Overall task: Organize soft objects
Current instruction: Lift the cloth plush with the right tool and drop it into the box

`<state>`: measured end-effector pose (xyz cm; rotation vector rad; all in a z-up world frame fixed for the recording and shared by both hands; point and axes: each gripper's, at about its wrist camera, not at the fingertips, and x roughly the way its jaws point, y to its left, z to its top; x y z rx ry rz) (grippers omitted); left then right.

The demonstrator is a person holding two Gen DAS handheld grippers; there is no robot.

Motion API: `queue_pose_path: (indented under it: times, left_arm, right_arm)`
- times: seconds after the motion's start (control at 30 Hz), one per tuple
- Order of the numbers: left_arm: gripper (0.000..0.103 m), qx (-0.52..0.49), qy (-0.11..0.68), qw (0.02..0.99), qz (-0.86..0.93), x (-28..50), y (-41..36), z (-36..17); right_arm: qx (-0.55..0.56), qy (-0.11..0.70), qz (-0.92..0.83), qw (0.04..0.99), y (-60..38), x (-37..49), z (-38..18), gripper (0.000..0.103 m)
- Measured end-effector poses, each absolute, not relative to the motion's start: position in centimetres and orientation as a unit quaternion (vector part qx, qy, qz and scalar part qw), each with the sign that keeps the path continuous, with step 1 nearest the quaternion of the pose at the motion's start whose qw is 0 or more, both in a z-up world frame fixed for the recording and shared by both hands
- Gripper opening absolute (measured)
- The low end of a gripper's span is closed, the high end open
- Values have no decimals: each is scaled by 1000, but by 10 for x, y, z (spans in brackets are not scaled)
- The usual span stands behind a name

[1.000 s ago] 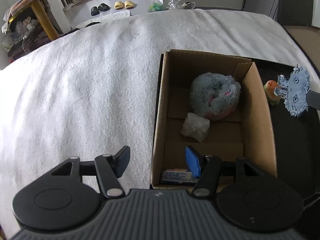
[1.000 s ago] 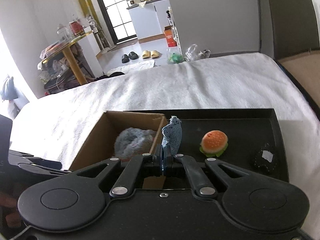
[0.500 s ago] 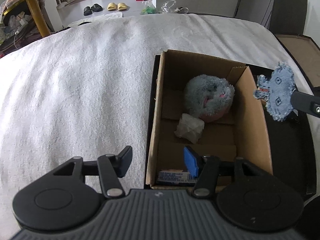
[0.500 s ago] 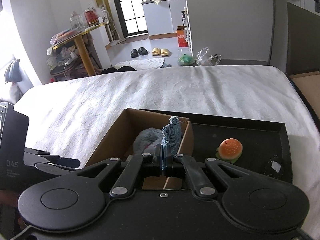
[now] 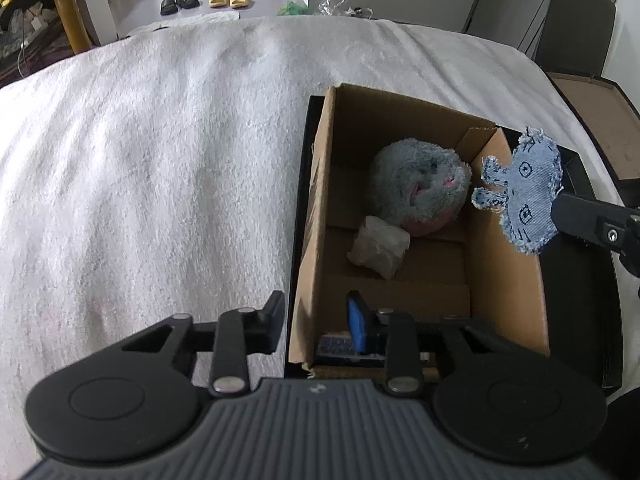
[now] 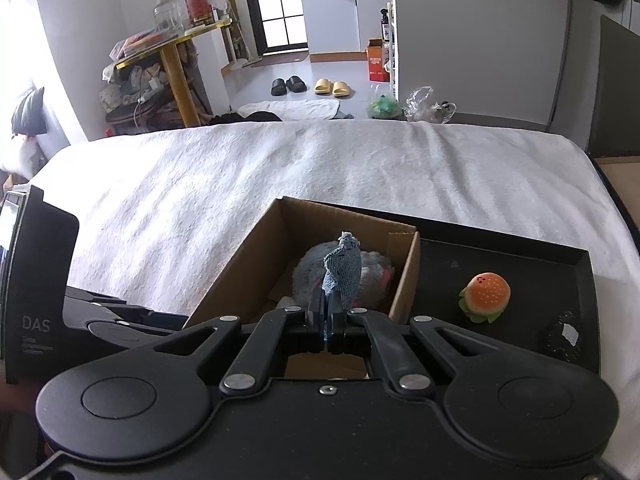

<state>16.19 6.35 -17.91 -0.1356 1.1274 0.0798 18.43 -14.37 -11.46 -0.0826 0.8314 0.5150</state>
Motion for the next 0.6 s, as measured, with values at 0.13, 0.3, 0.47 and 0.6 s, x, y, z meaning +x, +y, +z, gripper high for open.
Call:
queue_pose_path:
  times: [0.13, 0.3, 0.47, 0.6]
  left_arm:
    - [14, -66, 539, 839, 37, 162, 66, -182]
    - [9, -63, 539, 839, 38, 160, 66, -181]
    - [9, -61, 538, 840, 40, 158, 65, -181]
    - [9, -56, 536, 841, 41, 157, 64, -178]
  right_arm:
    - [-45, 405, 246, 880, -139, 184, -117, 1]
    - [-60, 421, 213, 879, -138, 187, -126, 21]
    - [-59, 419, 209, 882, -145, 183, -125, 25]
    - [-59, 422, 209, 880, -149, 179, -125, 25]
